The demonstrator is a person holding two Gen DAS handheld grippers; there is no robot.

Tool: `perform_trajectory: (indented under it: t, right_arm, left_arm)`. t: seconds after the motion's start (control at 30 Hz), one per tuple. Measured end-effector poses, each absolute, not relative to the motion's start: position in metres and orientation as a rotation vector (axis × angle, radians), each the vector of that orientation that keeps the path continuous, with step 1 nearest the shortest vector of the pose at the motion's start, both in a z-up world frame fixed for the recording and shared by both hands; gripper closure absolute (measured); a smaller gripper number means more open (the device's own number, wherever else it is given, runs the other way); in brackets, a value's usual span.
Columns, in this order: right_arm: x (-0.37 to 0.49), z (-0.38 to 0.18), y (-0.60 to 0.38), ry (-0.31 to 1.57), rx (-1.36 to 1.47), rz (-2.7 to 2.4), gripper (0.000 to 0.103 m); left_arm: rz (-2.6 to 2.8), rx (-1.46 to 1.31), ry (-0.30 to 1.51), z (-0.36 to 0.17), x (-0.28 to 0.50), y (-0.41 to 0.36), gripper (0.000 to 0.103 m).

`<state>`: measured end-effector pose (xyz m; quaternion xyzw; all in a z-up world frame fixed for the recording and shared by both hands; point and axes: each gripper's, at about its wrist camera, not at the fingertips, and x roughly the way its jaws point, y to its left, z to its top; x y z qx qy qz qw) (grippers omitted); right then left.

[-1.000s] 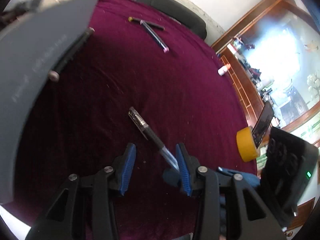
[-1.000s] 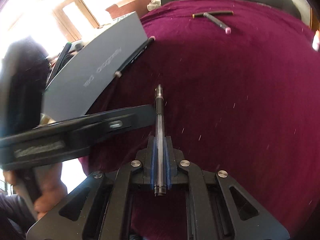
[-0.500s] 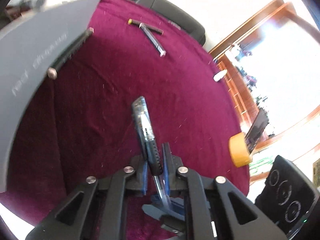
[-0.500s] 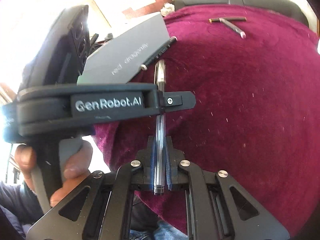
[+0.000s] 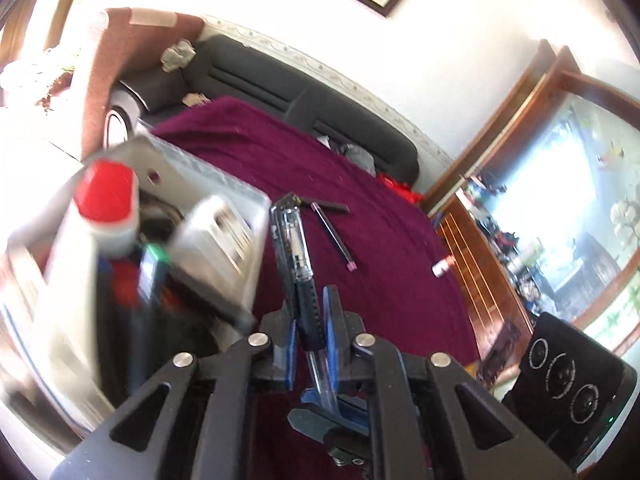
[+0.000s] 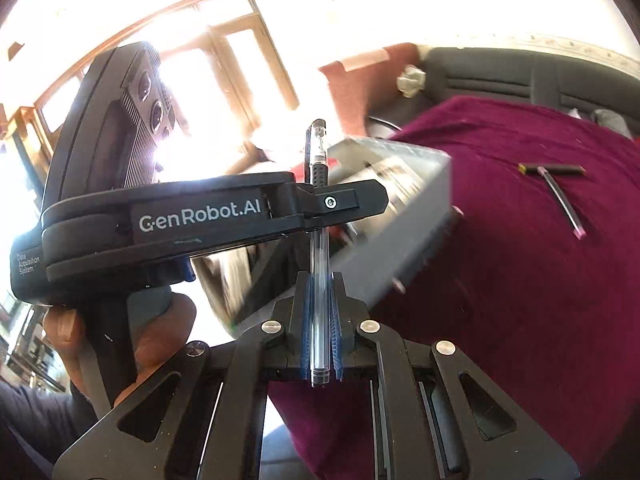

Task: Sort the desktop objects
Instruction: 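Carry the pen to the grey bin and open the right tool, then move the right tool to the pink-capped black marker and close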

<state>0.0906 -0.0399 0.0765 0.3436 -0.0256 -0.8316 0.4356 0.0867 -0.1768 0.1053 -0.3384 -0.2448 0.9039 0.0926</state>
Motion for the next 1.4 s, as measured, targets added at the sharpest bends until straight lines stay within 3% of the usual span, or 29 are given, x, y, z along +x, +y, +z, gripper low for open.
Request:
perform_trajectory:
  t: [0.43, 0.5, 0.53, 0.57, 0.7, 0.8, 0.87, 0.9, 1.4]
  right_arm:
    - [0.035, 0.076, -0.121, -0.118, 0.882, -2.065, 0.093]
    - [0.03, 0.075, -0.124, -0.127, 0.885, -2.082, 0.082]
    - [0.025, 0.073, -0.124, -0.13, 0.895, -2.088, 0.065]
    - [0.024, 0.071, -0.122, -0.136, 0.907, -2.101, 0.057]
    - [0.026, 0.074, -0.103, -0.162, 0.899, -2.134, 0.057]
    - [0.037, 0.081, -0.078, -0.163, 0.861, -2.196, 0.048]
    - [0.044, 0.085, -0.06, -0.156, 0.835, -2.241, 0.033]
    - [0.045, 0.085, -0.05, -0.145, 0.832, -2.267, 0.031]
    - [-0.033, 0.019, 0.062, -0.142, 1.103, -2.504, 0.031]
  left_arm:
    - [2.891, -1.007, -0.856, 0.113, 0.06, -0.246, 0.0]
    - [2.915, -1.031, -0.849, 0.113, 0.061, -0.252, 0.0]
    - [2.929, -1.029, -0.848, 0.113, 0.062, -0.253, 0.0]
    - [2.939, -1.014, -0.844, 0.114, 0.064, -0.251, 0.0]
    - [2.991, -0.978, -0.803, 0.119, 0.075, -0.239, 0.0]
    - [2.957, -0.927, -0.782, 0.123, 0.087, -0.219, 0.0]
    - [2.964, -0.883, -0.723, 0.128, 0.098, -0.2, 0.0]
    - [2.963, -0.868, -0.695, 0.13, 0.102, -0.19, 0.0]
    - [2.815, -0.99, -0.458, 0.086, 0.094, -0.093, 0.0]
